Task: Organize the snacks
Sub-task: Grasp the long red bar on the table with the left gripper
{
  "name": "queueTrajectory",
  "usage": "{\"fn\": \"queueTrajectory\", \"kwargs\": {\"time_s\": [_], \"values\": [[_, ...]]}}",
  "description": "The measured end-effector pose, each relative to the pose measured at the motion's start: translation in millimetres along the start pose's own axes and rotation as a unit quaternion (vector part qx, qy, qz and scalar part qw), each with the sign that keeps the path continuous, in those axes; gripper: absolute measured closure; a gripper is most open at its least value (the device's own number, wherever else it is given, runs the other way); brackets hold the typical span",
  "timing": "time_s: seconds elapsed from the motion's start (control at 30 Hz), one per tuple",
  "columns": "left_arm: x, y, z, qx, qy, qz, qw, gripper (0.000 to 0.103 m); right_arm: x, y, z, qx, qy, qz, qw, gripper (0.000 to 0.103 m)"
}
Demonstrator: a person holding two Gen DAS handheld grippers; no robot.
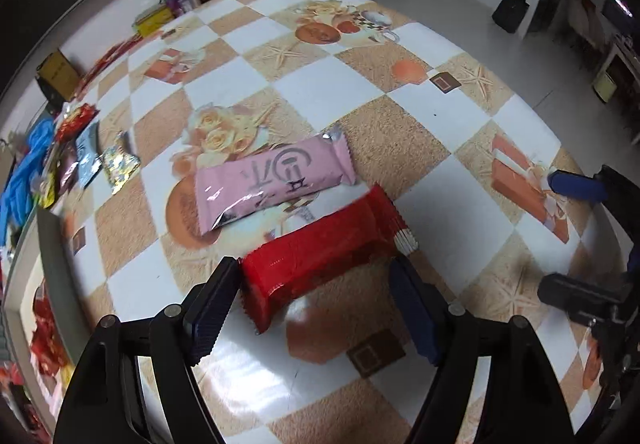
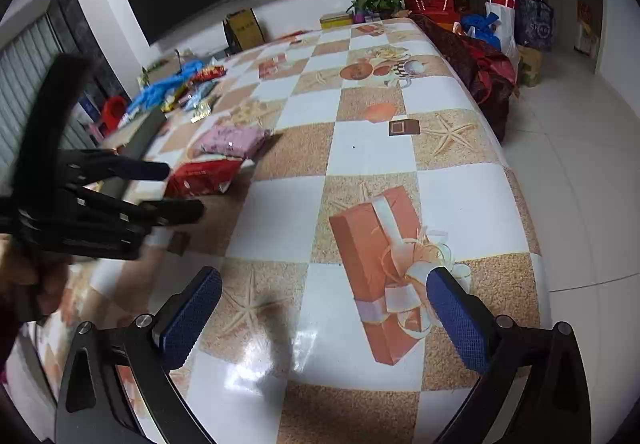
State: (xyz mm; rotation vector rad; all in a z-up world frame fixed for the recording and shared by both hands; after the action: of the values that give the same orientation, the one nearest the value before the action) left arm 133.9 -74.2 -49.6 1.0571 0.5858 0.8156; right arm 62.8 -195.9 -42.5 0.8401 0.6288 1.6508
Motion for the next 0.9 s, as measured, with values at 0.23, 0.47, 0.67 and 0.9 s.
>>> {"fn": "queueTrajectory", "kwargs": {"time_s": [0.23,0.47,0.67,0.9], "values": [[-16.8,2.9,0.6,0.007,-0.004,-0.032,0.9995,0.069,0.2,0.3,2.4,-0.005,-0.008,0.014,1.000,0.000],[-51.7,19.7,-22.4,-0.009,-0.036,-0.030,0.9989,0.071,-1.4,2.6,1.9,-0.008,-0.015,0.022,1.000,0.000],[-51.8,35.8,-4.0,-0.046,-0.044,-0.011,0.9979,0.024,-2.8,3.4,1.8,-0.009,-0.016,0.023,1.000,0.000],[-55.4,9.5,6.9,-0.015,-0.050,-0.037,0.9979,0.032,-7.5,4.7,2.2,-0.012,-0.031,0.030,0.999,0.001]]}}
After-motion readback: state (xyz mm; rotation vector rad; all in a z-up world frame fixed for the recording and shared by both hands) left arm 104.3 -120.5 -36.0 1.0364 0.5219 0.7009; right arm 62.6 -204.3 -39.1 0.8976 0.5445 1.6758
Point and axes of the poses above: each gripper's, at about its wrist camera, not at the fingertips, and y roughly against the way its jaws point, x to its left, z to its top, the point moved 7 cm from there along -y, roughly the way its jaws point, and after that the axes turned 6 degrees about -z, right-handed, at the moved point
